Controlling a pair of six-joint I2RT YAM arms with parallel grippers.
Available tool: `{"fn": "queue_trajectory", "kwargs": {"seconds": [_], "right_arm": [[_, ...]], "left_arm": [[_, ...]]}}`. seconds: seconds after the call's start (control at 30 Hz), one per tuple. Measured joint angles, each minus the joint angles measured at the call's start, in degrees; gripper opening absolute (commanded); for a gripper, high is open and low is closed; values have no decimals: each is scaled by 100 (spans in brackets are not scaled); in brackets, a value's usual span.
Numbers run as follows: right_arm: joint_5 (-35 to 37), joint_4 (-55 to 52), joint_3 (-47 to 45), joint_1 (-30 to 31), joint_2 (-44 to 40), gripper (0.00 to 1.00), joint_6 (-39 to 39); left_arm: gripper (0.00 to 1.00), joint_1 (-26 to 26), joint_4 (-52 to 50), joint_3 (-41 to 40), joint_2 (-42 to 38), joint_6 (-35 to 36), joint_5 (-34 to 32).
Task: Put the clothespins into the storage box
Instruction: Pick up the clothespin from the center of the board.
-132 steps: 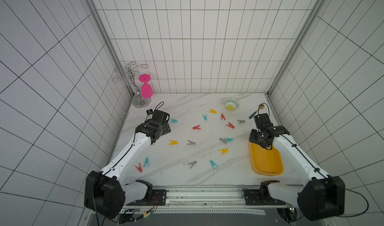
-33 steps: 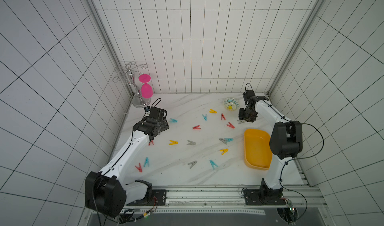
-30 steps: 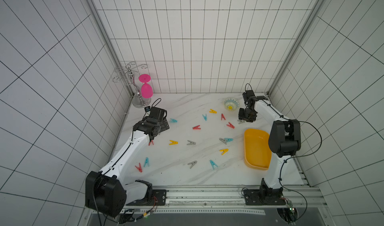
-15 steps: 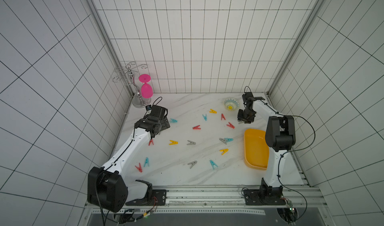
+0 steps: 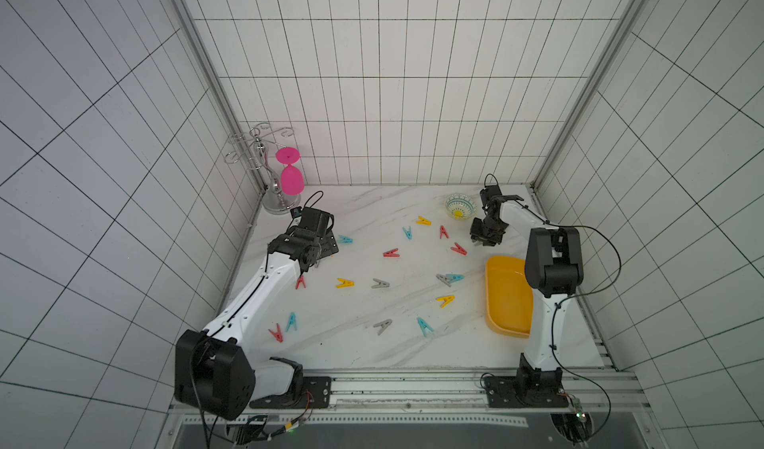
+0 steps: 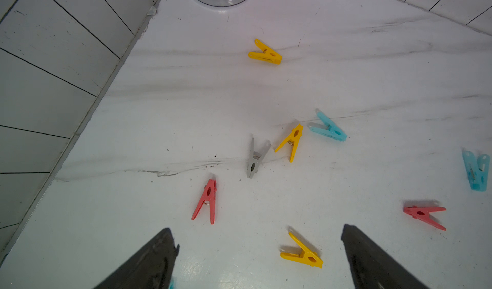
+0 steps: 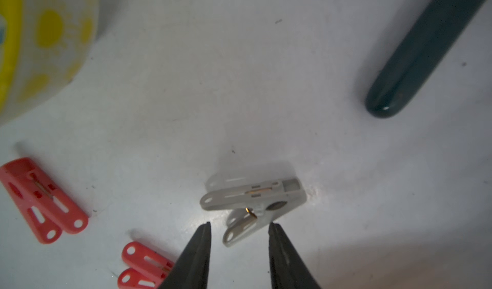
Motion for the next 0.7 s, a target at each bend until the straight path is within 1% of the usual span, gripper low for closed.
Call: {"fn": "queue_trajectory", "kwargs": {"seconds": [0.07,0.2,0.4,0.57,0.7], "right_arm": [[0,9,0,-11,39,35,13],[0,55,0,-22,50,24,39],[-33,96,-2,-44,52,14,42],[-114,118,-15,-46,50,8,20],[-122,114,-92,-42,-96,6,-57]], "left_arm": [[99,0,-2,0,2,0,0],[99,0,-2,0,2,0,-2],[99,0,-2,0,2,0,0],[99,0,-2,0,2,-2,13],[99,0,-4,0,2,-4,35]]}}
